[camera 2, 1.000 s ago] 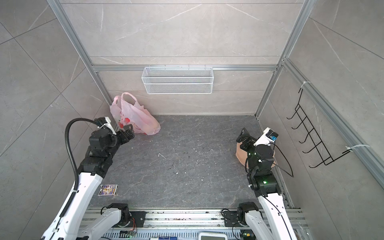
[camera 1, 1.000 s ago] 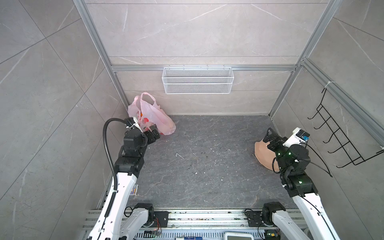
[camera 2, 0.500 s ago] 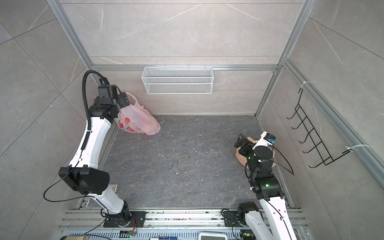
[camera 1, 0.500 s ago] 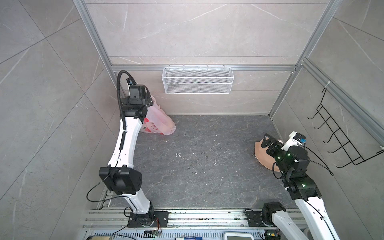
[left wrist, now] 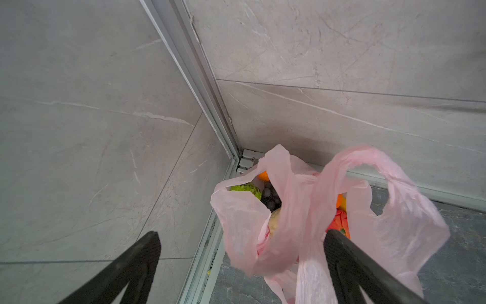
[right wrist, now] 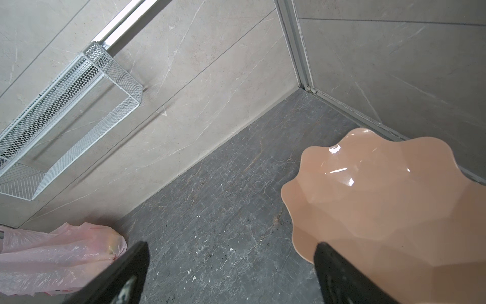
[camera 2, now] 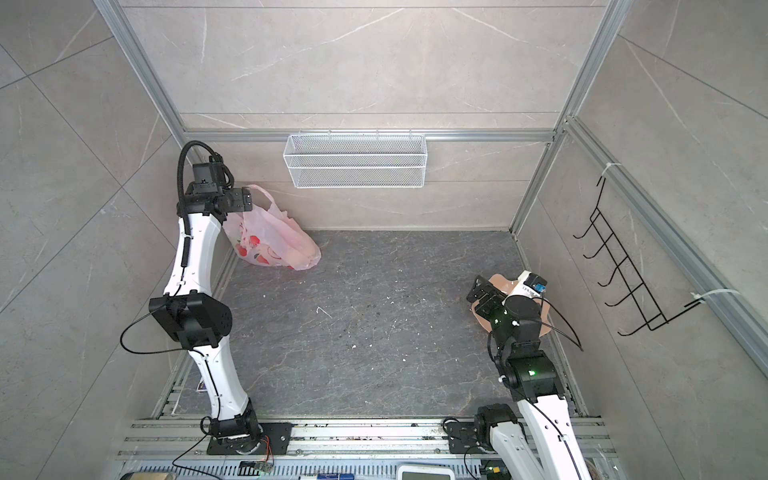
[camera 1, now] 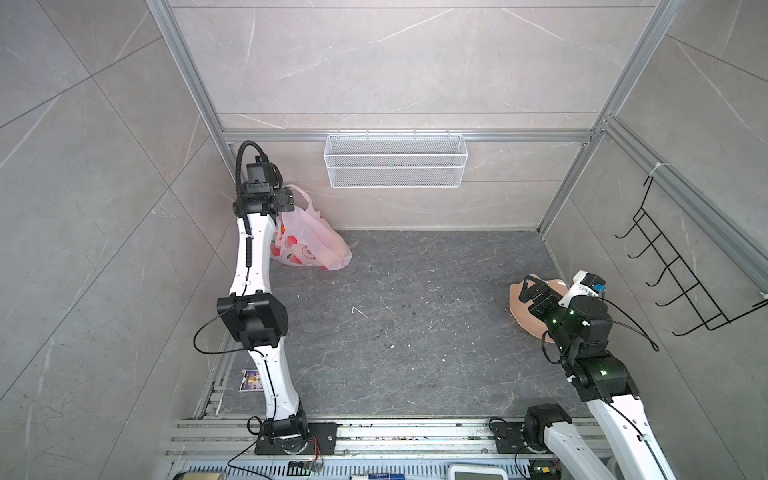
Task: Take the fake fruits out of the plastic bag
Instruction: 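Reach the left gripper to the pink bag's handles while the right arm rises, then grasp the bag handle with the left gripper and drag it toward the table center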
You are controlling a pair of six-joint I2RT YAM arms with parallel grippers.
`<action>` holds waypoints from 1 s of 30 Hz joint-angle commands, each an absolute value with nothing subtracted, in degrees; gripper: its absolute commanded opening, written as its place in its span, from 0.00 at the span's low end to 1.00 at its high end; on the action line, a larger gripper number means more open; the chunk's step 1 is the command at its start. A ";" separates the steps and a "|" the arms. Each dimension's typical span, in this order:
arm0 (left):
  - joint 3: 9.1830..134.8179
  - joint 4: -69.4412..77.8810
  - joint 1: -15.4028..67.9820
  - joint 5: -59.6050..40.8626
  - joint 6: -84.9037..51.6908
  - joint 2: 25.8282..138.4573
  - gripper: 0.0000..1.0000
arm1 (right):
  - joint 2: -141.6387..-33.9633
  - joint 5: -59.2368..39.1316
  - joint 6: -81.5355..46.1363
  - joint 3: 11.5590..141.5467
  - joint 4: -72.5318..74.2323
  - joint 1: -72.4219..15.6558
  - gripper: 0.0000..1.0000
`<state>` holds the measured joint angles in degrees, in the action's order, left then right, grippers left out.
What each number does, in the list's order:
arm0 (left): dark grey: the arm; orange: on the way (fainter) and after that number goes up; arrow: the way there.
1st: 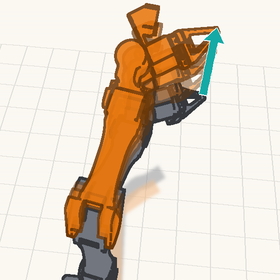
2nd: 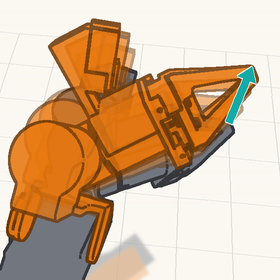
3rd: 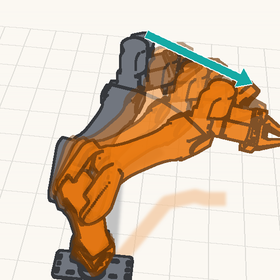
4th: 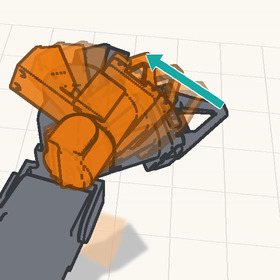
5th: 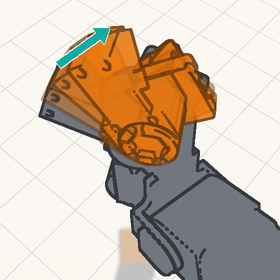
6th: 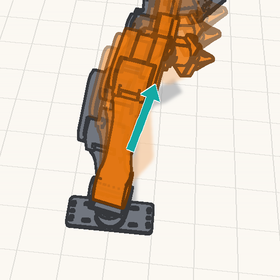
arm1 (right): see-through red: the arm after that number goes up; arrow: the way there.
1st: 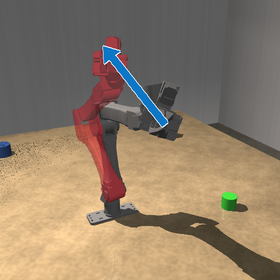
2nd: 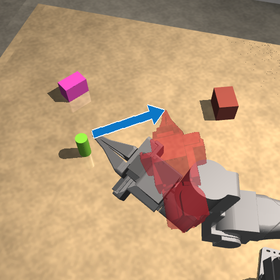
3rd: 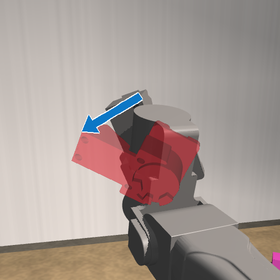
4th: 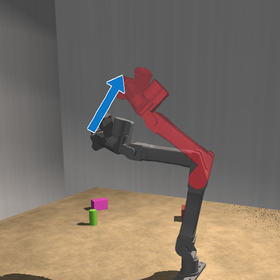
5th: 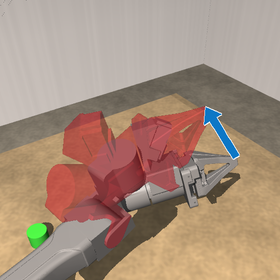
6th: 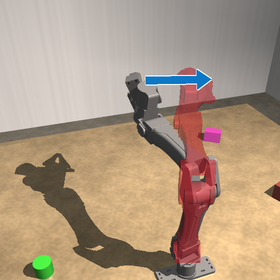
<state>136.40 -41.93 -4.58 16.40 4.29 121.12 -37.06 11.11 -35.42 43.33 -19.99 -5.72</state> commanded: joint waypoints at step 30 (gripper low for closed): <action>128.35 -39.13 1.70 -1.87 -15.64 112.79 0.00 | -40.69 10.10 -39.21 41.18 -21.18 -5.85 1.00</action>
